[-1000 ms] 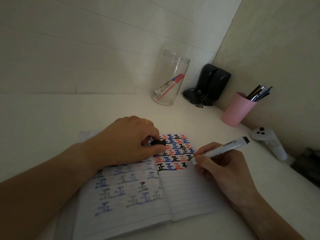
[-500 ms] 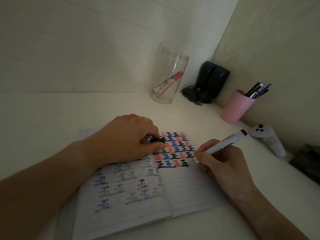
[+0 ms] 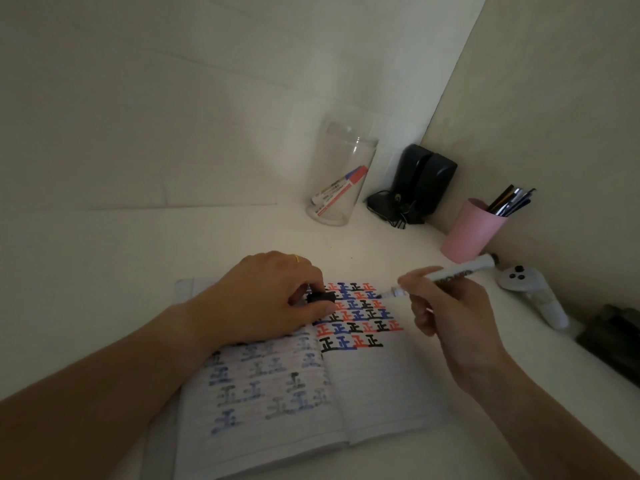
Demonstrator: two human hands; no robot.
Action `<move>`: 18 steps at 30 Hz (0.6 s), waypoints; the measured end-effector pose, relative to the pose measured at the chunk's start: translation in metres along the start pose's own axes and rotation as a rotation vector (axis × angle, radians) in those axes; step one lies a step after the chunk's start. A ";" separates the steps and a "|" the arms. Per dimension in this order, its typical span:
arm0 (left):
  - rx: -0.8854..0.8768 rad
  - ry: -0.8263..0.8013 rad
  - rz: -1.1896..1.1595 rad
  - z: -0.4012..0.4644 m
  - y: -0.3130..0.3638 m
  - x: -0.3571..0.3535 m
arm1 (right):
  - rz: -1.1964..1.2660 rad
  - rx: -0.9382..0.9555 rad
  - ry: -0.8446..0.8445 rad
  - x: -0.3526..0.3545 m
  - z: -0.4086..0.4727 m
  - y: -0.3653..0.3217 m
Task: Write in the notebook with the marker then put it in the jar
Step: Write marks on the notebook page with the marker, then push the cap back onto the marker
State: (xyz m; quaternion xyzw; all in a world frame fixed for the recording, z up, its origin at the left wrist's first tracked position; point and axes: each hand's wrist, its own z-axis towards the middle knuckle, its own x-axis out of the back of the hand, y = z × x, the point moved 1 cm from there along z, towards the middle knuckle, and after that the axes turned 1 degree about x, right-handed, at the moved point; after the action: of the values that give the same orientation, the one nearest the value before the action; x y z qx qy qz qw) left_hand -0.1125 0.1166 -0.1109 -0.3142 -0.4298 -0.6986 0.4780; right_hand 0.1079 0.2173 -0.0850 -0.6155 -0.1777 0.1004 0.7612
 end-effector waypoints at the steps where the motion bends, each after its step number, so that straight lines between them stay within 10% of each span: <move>1: 0.005 0.004 -0.007 0.000 0.000 0.001 | 0.038 -0.007 0.006 -0.005 0.008 -0.006; 8: 0.068 0.123 -0.115 0.001 0.001 0.006 | 0.538 -0.095 0.068 -0.044 0.037 -0.006; 18: 0.199 0.275 -0.034 0.003 -0.008 0.008 | 0.410 0.056 -0.027 -0.040 0.024 0.007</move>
State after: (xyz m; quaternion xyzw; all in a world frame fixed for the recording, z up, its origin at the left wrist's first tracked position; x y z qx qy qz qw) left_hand -0.1224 0.1173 -0.1053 -0.1597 -0.4326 -0.6969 0.5492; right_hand 0.0623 0.2257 -0.0932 -0.6159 -0.0560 0.2665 0.7393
